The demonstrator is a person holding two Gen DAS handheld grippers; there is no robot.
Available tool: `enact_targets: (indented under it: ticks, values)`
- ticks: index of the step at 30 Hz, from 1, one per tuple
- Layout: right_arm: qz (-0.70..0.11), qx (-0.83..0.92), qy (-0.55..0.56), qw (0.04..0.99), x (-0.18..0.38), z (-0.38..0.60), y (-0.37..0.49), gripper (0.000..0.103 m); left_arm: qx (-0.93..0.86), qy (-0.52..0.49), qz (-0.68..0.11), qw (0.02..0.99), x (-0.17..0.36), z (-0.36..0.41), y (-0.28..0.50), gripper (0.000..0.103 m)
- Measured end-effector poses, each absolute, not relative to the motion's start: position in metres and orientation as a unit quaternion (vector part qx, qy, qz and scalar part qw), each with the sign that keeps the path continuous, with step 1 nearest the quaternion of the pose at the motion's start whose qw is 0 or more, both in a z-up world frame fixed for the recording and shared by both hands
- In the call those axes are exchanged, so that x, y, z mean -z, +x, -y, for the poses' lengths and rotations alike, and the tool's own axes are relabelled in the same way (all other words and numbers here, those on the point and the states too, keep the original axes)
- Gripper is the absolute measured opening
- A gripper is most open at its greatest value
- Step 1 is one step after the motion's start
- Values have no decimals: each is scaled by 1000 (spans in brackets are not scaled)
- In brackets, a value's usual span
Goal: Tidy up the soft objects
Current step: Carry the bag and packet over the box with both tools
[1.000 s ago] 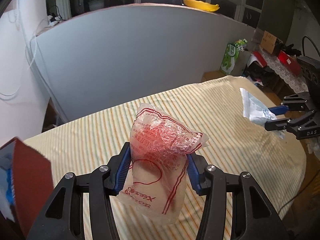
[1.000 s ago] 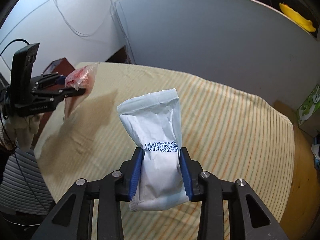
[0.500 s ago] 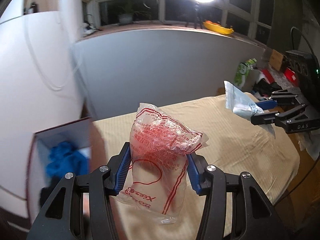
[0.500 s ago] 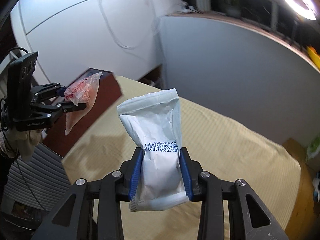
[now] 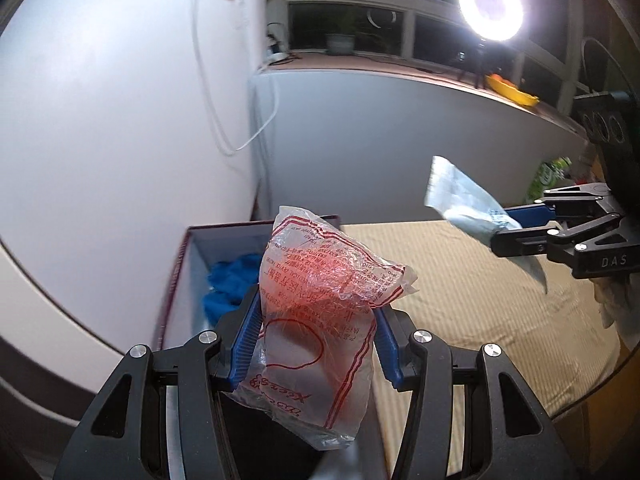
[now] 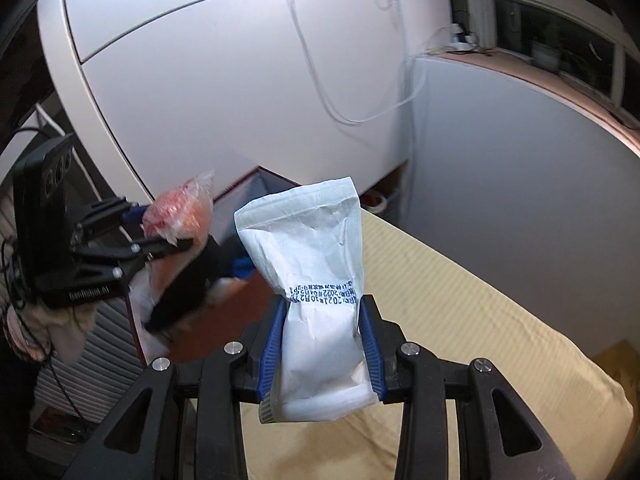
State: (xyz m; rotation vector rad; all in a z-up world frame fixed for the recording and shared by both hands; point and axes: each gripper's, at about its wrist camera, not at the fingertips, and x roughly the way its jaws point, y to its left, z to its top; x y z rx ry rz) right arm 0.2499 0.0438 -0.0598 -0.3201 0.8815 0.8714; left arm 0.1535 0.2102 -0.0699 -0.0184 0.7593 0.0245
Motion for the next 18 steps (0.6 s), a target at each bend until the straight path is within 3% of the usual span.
enact_targets:
  ticks: [18]
  values:
    - [-455,-410,-142,777,107,-178,315,34,-56,-52,-382,921,98,-268,191,50]
